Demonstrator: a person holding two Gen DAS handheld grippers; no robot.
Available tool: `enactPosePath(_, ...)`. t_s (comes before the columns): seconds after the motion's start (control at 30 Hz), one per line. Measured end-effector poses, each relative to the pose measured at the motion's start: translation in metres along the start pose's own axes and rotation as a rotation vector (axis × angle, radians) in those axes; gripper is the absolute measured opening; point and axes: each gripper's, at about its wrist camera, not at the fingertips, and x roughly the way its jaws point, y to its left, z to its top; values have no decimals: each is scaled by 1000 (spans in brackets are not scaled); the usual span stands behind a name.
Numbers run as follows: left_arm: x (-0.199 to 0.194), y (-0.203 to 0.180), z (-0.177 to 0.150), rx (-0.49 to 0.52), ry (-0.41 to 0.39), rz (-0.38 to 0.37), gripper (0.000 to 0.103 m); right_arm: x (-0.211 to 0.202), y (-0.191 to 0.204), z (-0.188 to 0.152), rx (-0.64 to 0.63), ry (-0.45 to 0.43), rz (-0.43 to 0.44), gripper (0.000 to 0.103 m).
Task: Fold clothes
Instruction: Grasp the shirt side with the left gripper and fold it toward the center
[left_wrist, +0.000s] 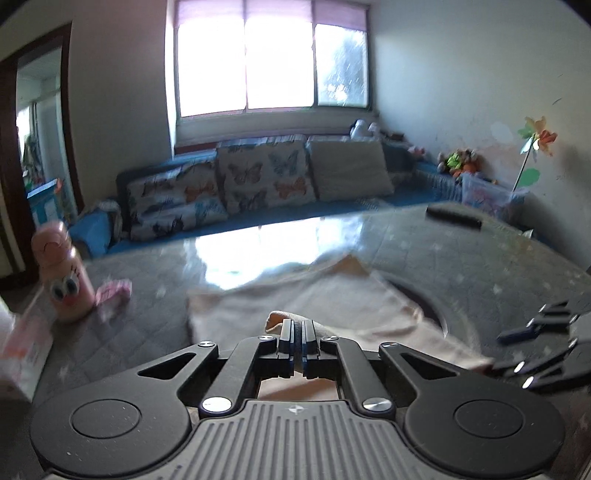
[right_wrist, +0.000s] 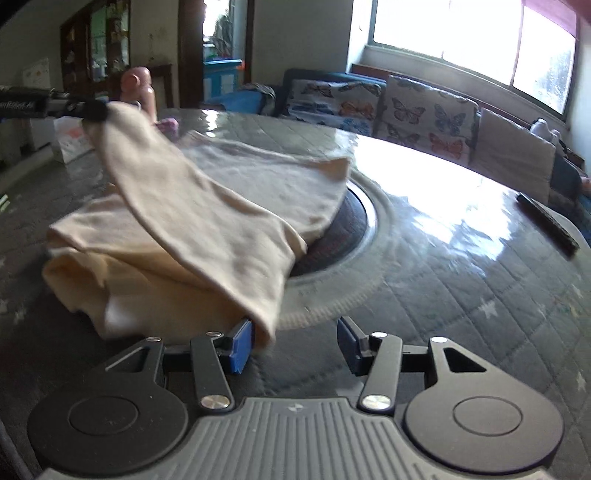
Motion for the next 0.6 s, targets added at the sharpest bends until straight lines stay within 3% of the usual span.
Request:
enactPosePath(0.27, 11, 15, -48, 4, 141, 24, 8, -11, -9, -6, 4, 35, -7, 50)
enactPosePath(0.43, 5, 21, -46, -19, 126, 46, 8, -21, -9, 14, 25, -23, 60, 44)
enactPosePath(0.6, 13, 3, -33, 4, 97, -9, 8, 1, 1, 42, 22, -61, 98, 31)
